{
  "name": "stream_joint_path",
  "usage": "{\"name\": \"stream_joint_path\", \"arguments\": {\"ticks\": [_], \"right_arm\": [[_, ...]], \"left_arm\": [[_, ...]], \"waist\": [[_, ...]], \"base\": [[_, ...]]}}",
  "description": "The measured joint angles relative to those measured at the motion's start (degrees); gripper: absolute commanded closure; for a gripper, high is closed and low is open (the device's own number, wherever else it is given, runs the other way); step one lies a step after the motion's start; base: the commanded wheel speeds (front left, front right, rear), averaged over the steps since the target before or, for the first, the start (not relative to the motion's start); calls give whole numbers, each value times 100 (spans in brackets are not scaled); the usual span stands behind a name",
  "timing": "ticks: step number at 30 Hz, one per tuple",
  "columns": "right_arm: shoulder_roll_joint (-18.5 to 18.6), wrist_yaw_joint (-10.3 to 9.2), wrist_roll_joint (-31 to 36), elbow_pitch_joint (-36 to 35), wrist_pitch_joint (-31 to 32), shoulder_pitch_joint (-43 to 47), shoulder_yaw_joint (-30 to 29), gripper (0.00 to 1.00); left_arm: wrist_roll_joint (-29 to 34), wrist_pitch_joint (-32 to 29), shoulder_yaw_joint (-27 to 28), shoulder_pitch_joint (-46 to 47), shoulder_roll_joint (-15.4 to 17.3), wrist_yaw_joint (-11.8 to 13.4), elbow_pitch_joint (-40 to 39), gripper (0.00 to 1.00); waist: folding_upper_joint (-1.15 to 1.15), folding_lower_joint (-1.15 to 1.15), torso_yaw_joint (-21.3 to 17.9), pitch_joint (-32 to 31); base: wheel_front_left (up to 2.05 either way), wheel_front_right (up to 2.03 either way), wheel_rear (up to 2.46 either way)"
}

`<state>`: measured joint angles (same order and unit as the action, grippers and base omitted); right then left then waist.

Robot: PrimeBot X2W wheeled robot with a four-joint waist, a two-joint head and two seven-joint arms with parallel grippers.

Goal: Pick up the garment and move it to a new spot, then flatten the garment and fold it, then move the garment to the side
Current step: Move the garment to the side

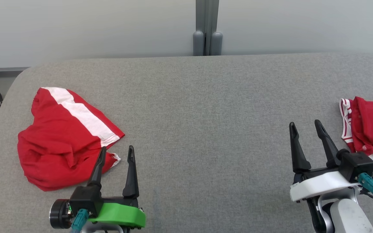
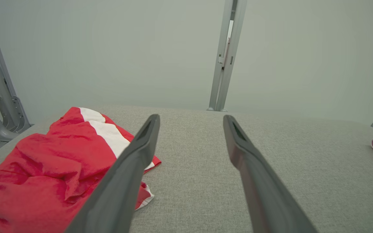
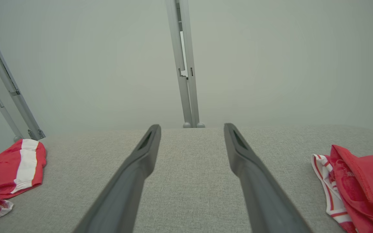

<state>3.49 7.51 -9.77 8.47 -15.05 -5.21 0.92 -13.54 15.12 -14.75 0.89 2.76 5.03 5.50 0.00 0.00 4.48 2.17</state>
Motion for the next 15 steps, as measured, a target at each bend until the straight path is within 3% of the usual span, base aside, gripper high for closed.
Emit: {"name": "stream_joint_path", "arguments": {"ticks": [15], "right_arm": [[-47, 0, 35, -54, 0, 24, -98, 0]], "left_arm": [[-1, 0, -59, -1, 0, -47, 43, 0]], "waist": [[0, 0, -57, 41]], "base": [[0, 0, 0]]}}
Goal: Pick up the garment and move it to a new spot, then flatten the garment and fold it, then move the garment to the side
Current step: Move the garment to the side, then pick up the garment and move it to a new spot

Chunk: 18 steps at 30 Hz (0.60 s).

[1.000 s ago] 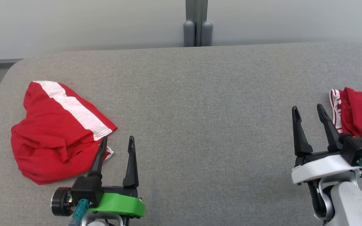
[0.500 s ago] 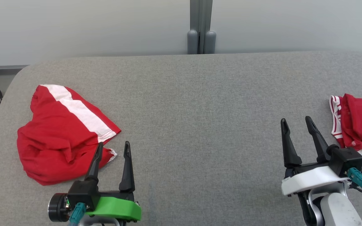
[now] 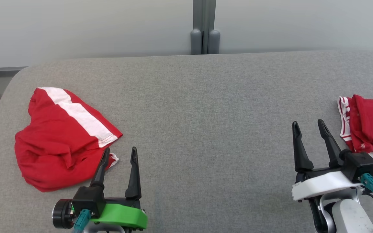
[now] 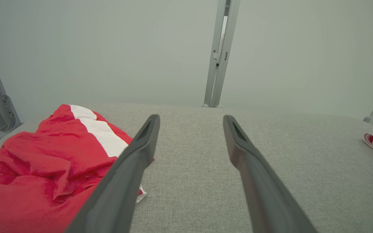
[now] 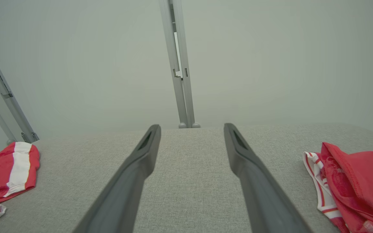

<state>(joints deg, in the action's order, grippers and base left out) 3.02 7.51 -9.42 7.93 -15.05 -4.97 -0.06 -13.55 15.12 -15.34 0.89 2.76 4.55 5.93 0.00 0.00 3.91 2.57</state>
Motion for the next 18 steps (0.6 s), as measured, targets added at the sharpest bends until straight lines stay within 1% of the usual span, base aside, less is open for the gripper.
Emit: {"name": "stream_joint_path", "arguments": {"ticks": [4, 9, 12, 15, 18], "right_arm": [[-2, 0, -5, 35, 0, 2, 21, 0], [-9, 0, -13, 105, 1, 13, 144, 0], [-11, 0, -5, 145, 0, 19, 233, 0], [-14, 0, 35, 180, 0, 14, 315, 0], [-16, 0, 43, 213, 0, -5, 334, 0]], "left_arm": [[0, 0, 7, 10, 0, -2, 14, 0], [0, 0, 8, 38, 0, 9, 14, 0], [-16, 0, 14, 64, 1, 53, -4, 0], [-201, 0, 77, 71, 1, 90, -75, 0], [-176, 0, 93, 80, 2, 93, -81, 0]], "waist": [[0, 0, 72, 23], [0, 0, 270, 60], [0, 0, 461, 91], [0, 0, 665, 124], [0, 0, 886, 157]], "base": [[0, 0, 0], [0, 0, 0], [0, 0, 0], [0, 0, 0], [0, 0, 0]]}}
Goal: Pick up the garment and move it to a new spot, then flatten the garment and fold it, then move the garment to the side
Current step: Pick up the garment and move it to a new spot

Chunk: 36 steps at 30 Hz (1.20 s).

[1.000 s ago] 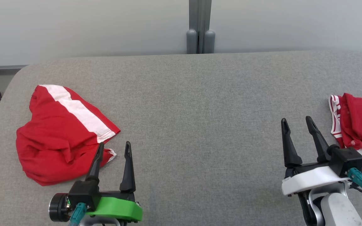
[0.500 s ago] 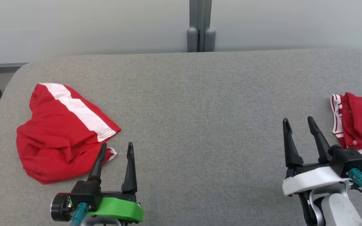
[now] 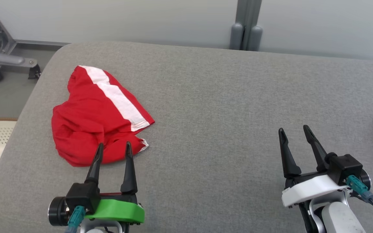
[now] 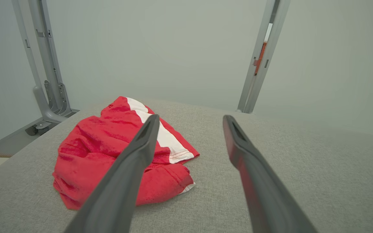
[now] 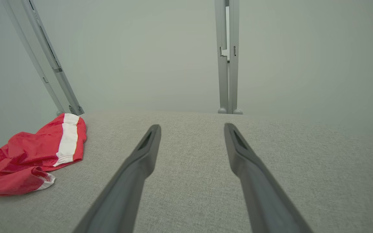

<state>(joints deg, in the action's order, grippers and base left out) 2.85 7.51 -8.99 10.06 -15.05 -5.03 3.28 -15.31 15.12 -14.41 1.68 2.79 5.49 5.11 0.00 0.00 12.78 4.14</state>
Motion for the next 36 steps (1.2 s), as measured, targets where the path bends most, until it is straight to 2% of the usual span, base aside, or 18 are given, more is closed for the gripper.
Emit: {"name": "stream_joint_path", "arguments": {"ticks": [9, 16, 26, 31, 36], "right_arm": [[-1, 0, -101, 138, 0, -28, 240, 0], [-4, 0, -140, 175, 0, -49, 287, 0], [36, 0, 3, 90, 0, -185, 252, 0], [285, 0, 70, -144, 0, -402, 114, 0], [670, 0, 118, -508, 48, -599, -162, 0]], "left_arm": [[113, 0, 129, -5, 1, -38, -10, 0], [143, 0, 157, -18, 2, -69, 0, 0], [163, 0, 374, 276, 3, -65, 63, 0], [547, 1, 564, 939, 19, -209, 327, 0], [687, -70, 550, 1941, 226, -525, 1343, 0]], "waist": [[0, 0, 687, 36], [0, 0, 1022, 24], [0, 0, 921, 267], [0, 0, 824, 589], [0, 0, 731, 1048]], "base": [[0, 0, 0], [0, 0, 0], [0, 0, 0], [0, 0, 0], [0, 0, 0]]}}
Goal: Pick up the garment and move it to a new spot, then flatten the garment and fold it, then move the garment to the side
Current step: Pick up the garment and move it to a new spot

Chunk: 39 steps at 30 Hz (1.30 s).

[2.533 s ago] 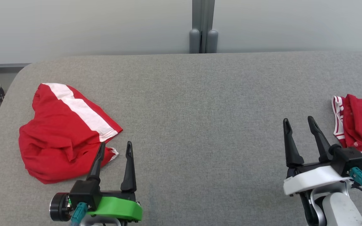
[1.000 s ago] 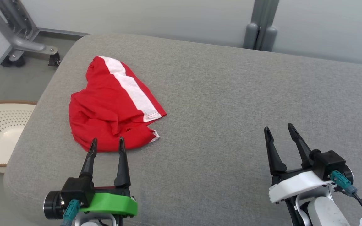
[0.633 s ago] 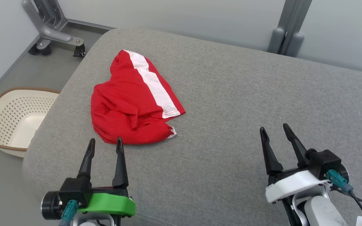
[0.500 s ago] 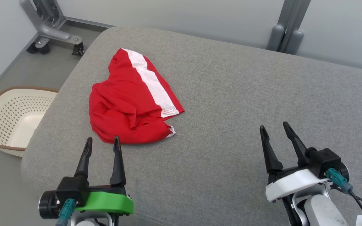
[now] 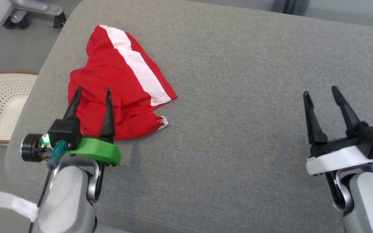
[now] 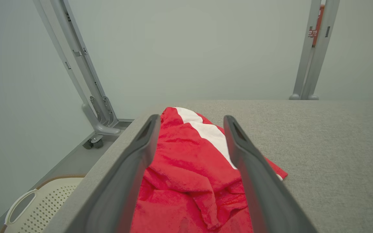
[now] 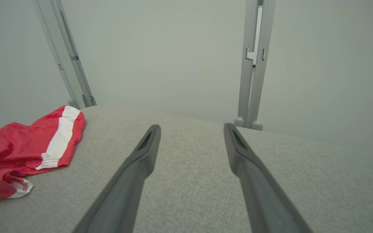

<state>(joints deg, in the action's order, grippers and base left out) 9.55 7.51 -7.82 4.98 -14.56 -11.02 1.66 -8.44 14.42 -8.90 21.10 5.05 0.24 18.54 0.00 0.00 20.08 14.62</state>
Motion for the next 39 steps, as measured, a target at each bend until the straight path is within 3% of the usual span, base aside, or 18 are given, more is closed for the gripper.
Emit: {"name": "stream_joint_path", "arguments": {"ticks": [8, 15, 24, 25, 26, 34, 39], "right_arm": [[211, 0, 101, -511, 214, -237, -468, 0], [268, 0, 116, -689, 289, -255, -459, 0], [276, 0, 125, -724, 287, -272, -450, 0], [275, 0, 125, -721, 287, -272, -447, 0], [272, 0, 133, -717, 287, -274, -445, 0], [149, 0, 168, -553, 246, -306, -423, 0], [-18, 0, 176, -356, 178, -303, -399, 0]], "left_arm": [[-47, -1216, -180, 1579, 435, -517, 1459, 0], [125, -2131, -623, 2371, 720, -695, 2544, 0], [-582, -2671, -1044, 2971, 814, -753, 3288, 1], [-621, -2665, -1118, 3004, 834, -753, 3312, 76], [-670, -2587, -1174, 3014, 858, -751, 3329, 100], [-886, -1394, -1161, 3012, 896, -756, 3371, 100], [-928, -666, -1159, 3015, 749, -753, 3071, 100]], "waist": [[0, 0, -172, 723], [0, 0, -360, 1212], [0, 0, -575, 1521], [1, 0, -586, 1528], [1, 0, -596, 1523], [0, 0, -615, 1266], [0, 0, -636, 958]], "base": [[0, 0, 0], [0, 0, 0], [0, 0, 0], [0, 0, 0], [0, 0, 0], [0, 0, 0], [0, 0, 0]]}}
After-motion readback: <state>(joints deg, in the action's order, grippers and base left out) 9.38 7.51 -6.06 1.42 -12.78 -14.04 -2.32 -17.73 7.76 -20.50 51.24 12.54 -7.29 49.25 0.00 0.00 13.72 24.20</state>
